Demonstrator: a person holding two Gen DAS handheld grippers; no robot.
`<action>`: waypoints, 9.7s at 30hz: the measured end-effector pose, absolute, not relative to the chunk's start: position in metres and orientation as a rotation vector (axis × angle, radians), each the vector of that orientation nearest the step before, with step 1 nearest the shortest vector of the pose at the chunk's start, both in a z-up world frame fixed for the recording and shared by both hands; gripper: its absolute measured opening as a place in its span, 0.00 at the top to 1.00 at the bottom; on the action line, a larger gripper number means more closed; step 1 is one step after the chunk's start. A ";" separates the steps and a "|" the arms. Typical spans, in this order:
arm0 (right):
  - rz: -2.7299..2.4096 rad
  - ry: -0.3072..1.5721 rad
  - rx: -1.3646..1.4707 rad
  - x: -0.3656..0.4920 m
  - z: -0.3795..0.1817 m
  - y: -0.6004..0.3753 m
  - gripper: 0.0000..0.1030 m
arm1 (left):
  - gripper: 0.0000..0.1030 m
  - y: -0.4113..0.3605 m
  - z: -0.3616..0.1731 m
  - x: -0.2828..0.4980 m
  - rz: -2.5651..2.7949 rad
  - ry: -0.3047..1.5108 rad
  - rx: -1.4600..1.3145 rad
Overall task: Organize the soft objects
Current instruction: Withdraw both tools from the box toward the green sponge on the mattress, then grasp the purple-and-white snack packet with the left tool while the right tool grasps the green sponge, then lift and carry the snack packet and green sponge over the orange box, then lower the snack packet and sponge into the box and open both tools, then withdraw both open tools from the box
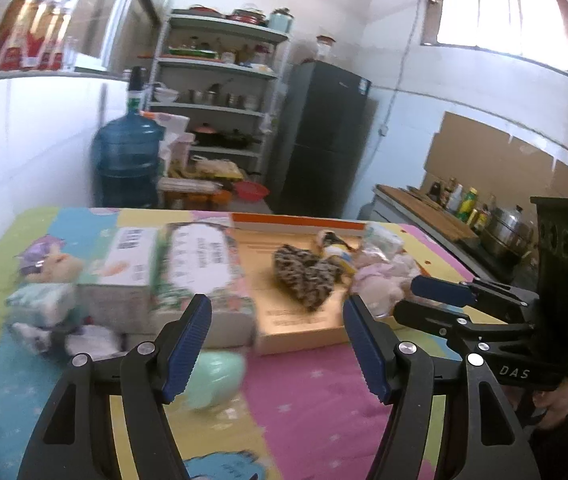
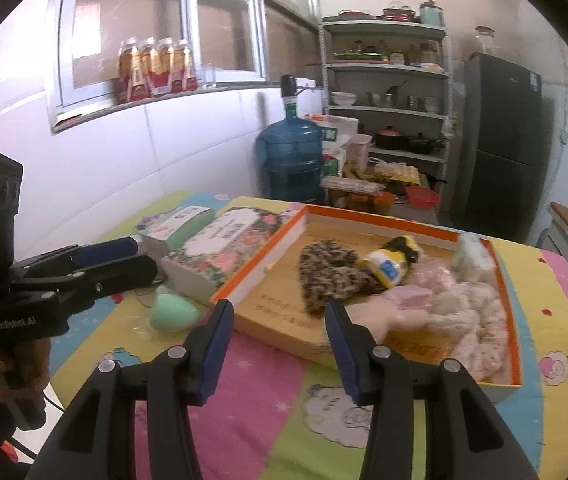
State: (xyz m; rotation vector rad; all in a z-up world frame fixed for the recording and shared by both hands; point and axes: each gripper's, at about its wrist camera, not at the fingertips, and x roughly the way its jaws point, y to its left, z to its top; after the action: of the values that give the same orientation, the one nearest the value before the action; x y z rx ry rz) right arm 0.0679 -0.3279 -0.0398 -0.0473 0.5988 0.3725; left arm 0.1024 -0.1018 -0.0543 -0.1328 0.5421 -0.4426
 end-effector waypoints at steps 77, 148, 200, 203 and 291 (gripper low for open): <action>0.560 0.793 0.105 0.121 -0.105 -0.221 0.50 | 0.29 0.074 -0.118 0.170 -0.456 0.788 -0.220; 0.507 0.686 0.133 0.081 -0.073 -0.261 0.50 | 0.59 -0.026 -0.104 0.107 -0.494 0.756 -0.036; 0.277 0.507 0.032 0.154 -0.002 -0.440 0.50 | 0.59 -0.205 -0.041 0.229 -0.514 0.684 -0.114; 0.294 0.521 0.013 0.172 -0.002 -0.441 0.50 | 0.59 -0.213 -0.047 0.244 -0.498 0.705 -0.110; 0.309 0.654 -0.002 0.215 -0.022 -0.422 0.36 | 0.29 -0.199 -0.048 0.236 -0.443 0.747 -0.124</action>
State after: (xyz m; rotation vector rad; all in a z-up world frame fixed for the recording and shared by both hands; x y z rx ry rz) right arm 0.2149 -0.4218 -0.0215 -0.0018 0.6544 0.3089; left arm 0.2356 -0.1985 -0.0479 -0.1238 0.7473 -0.4432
